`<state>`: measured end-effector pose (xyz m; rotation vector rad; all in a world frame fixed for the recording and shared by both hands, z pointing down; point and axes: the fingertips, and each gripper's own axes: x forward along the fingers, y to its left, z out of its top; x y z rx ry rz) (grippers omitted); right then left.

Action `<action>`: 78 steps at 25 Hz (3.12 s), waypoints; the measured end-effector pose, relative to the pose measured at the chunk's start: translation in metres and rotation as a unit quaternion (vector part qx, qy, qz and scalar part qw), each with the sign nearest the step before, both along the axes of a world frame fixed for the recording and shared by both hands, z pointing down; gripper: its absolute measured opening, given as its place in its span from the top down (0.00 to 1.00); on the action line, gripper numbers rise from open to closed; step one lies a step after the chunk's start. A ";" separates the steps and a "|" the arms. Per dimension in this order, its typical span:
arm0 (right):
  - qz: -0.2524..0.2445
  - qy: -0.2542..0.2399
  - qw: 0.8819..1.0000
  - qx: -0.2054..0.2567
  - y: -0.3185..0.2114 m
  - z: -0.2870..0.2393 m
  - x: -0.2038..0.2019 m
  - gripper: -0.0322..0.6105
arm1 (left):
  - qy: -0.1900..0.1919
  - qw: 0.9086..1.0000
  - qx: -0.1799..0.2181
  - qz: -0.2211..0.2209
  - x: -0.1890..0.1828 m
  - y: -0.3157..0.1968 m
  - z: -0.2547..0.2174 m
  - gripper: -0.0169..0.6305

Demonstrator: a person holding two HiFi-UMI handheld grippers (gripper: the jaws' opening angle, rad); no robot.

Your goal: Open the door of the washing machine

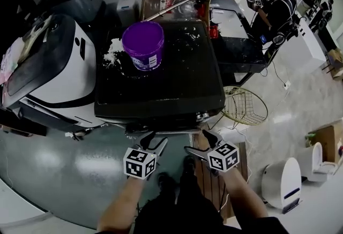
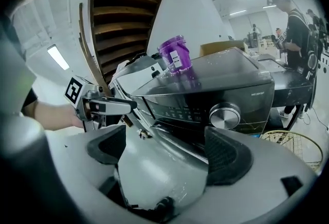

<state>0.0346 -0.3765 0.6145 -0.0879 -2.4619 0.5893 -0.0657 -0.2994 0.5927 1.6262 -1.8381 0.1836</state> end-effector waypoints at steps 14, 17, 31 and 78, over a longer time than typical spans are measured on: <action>-0.039 0.077 0.996 0.017 -0.013 0.105 -0.020 0.24 | 0.021 0.998 -0.052 -0.007 -0.008 -0.007 0.081 0.62; -0.045 0.097 0.994 0.028 -0.020 0.127 -0.022 0.26 | 0.024 0.998 -0.064 -0.011 -0.010 -0.006 0.095 0.62; -0.115 0.172 0.972 0.113 -0.038 0.200 -0.031 0.40 | 0.045 0.994 -0.088 -0.048 -0.024 0.001 0.135 0.62; -0.226 0.207 0.912 0.272 -0.010 0.216 0.007 0.77 | 0.075 0.989 -0.102 -0.080 -0.004 0.063 0.155 0.63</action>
